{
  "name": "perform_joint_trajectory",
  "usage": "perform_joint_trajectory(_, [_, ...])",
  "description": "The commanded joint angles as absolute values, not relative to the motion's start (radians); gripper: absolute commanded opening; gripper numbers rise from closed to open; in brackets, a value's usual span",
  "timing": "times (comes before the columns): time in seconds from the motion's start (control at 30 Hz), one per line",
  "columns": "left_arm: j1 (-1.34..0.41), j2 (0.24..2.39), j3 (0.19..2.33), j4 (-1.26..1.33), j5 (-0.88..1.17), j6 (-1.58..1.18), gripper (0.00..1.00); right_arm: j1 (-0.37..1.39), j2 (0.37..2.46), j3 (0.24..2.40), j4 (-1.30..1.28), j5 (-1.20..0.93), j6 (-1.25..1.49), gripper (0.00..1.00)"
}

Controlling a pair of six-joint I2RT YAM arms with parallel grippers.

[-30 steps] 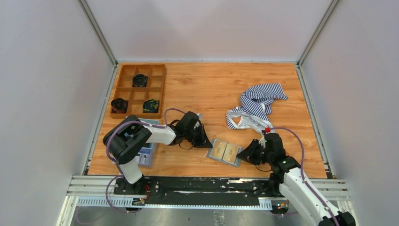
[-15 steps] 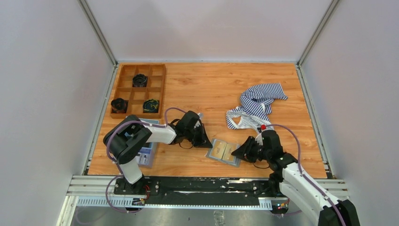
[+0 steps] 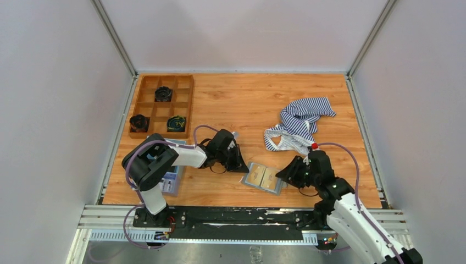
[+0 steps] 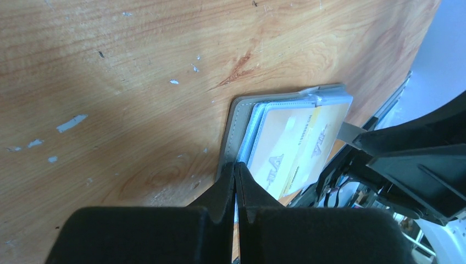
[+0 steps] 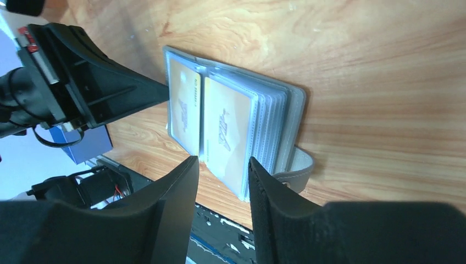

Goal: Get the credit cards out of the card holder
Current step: Remove the credit card from the card holder.

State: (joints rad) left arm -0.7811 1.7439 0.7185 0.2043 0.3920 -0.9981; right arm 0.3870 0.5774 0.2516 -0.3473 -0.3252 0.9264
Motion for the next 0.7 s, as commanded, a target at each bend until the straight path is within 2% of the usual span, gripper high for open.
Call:
perform_joint_trajectory(0.0, [-0.793,1.792,0.683,0.087,0.318,-0.956,0.0,0.405,0.541,0.269,-0.34,-0.313,0.914,0.43])
perform_joint_trajectory(0.23, [-0.793,1.781,0.677,0.085,0.317,-0.96,0.0,0.529,0.775,0.223,0.025,-0.432,0.996,0.41])
perform_joint_trajectory(0.67, [-0.793,1.78,0.683,0.086,0.333,-0.963,0.0,0.535,1.005,0.144,0.249,-0.376,1.071,0.35])
